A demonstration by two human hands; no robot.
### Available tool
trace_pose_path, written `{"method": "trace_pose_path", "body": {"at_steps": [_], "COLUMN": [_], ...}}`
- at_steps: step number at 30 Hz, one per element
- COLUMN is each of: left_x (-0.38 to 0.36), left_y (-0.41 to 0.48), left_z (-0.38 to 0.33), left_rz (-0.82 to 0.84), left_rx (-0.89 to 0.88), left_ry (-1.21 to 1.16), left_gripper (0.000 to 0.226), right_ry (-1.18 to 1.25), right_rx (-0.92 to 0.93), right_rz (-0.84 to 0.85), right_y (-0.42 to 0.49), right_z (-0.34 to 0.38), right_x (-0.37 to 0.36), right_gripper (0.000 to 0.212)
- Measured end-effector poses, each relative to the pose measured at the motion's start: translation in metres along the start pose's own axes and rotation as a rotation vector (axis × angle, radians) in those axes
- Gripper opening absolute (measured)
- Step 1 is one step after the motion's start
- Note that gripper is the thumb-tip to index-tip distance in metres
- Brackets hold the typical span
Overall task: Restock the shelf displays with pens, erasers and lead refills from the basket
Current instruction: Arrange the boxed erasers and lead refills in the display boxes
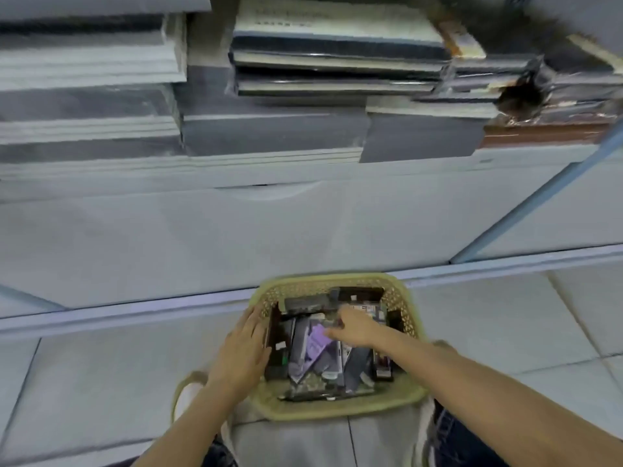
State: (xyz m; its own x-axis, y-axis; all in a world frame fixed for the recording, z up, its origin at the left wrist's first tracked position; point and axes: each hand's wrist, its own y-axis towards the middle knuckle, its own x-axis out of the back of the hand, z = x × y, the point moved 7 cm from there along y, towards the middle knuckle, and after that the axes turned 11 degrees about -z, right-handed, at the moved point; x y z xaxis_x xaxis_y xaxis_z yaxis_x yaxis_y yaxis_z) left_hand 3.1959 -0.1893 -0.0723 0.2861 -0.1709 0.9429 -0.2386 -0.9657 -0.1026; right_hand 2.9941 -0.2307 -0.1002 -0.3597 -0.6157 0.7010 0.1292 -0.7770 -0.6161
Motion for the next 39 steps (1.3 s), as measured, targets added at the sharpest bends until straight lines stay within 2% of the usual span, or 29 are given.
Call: {"method": "trace_pose_path", "body": {"at_steps": [1,3,5,6,9,12,17,23,26,30,33,37,39], "left_x": [-0.003,-0.003,-0.004,-0.005,-0.012,-0.015,-0.015,-0.005,-0.003,-0.017,-0.025,-0.029,-0.029], "left_y": [-0.002,-0.005,-0.006,-0.007,-0.009,-0.01,-0.01,-0.001,0.011,0.019,0.018,0.013,0.013], "left_z": [0.0,-0.001,-0.001,0.0,0.003,0.003,0.003,-0.002,-0.019,-0.047,-0.057,-0.062,-0.057], "left_rz": [-0.031,-0.093,-0.154,-0.18,-0.199,-0.195,-0.201,-0.256,-0.203,0.09,0.203,0.248,0.29], "left_rx": [-0.013,-0.028,-0.013,0.002,0.043,0.047,0.028,0.096,0.14,0.392,0.424,0.587,0.567], "left_ry": [-0.021,-0.084,-0.155,-0.179,-0.198,-0.193,-0.161,-0.138,-0.373,-0.893,-0.921,-1.334,-1.316], "left_gripper": [0.064,0.062,0.061,0.06,0.056,0.054,0.049,0.035,0.029,0.04,0.047,0.033,0.03], "right_ry": [0.034,0.122,0.185,0.218,0.437,0.38,0.469,0.654,0.738,0.843,0.895,0.94,0.929], "right_rx": [-0.07,-0.168,-0.199,-0.206,-0.266,-0.195,-0.104,-0.1,-0.052,0.059,0.114,0.165,0.174], "right_rz": [-0.018,-0.108,-0.22,-0.272,-0.343,-0.283,-0.201,-0.196,-0.175,-0.073,-0.017,-0.004,0.002], "right_y": [0.004,0.008,0.008,0.009,0.01,0.011,0.012,0.007,0.001,-0.01,-0.014,-0.017,-0.019], "right_z": [-0.009,-0.019,-0.017,-0.015,-0.015,-0.01,-0.005,-0.032,-0.04,-0.021,0.001,0.018,0.022], "right_x": [-0.015,-0.035,-0.046,-0.048,-0.057,-0.066,-0.06,-0.013,0.015,0.023,0.021,0.019,0.018], "right_gripper": [0.053,0.075,0.094,0.096,0.076,0.05,0.048,0.031,0.03,0.017,0.016,0.007,0.013]}}
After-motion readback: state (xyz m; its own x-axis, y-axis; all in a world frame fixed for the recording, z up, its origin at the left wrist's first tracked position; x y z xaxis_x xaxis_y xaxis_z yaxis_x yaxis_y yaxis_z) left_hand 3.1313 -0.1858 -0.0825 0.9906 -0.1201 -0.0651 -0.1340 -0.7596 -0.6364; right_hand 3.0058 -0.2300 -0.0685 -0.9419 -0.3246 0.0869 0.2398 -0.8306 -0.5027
